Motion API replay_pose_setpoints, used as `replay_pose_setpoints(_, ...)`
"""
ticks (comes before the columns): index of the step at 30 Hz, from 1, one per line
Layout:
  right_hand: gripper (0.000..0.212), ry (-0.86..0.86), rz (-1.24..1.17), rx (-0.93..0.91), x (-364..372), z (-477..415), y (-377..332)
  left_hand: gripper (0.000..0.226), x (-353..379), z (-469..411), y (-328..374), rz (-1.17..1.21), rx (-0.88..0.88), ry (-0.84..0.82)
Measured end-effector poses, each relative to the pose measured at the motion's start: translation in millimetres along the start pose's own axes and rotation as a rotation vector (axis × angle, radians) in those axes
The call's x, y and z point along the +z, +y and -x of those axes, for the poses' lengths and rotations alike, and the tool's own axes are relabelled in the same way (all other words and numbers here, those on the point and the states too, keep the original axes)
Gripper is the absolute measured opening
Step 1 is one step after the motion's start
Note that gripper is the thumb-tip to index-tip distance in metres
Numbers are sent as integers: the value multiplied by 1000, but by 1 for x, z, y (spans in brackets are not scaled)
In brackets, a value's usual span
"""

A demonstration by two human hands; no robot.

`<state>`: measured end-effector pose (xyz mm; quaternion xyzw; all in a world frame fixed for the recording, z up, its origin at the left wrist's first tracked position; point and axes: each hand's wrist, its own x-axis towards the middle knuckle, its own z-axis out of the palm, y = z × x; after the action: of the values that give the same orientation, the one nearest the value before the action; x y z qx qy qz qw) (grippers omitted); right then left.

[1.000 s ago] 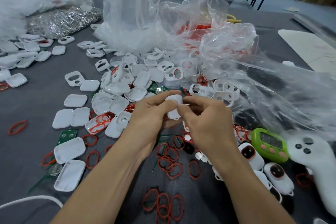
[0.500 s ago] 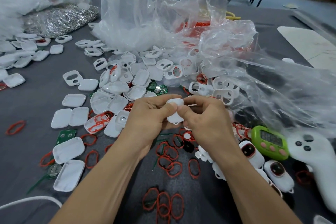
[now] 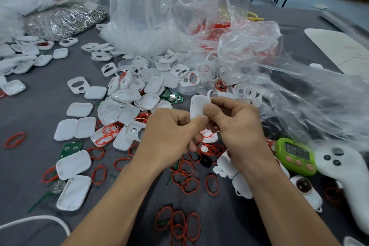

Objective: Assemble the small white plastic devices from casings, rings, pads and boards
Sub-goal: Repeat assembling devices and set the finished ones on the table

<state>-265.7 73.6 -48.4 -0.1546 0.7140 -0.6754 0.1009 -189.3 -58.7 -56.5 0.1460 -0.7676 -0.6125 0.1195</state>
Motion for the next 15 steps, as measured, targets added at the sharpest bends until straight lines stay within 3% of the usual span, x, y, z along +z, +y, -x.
replay_pose_setpoints(4,8,-24,-121,58,0,-2,1,48,2,2,2,-5,65,36)
replay_pose_setpoints(10,11,-94,-180,117,3,0,3,50,3,5,6,7,117,133)
replay_pose_setpoints(15,6,-112,-170,129,-3,-2,1,59,1,5,5,-161,154,147)
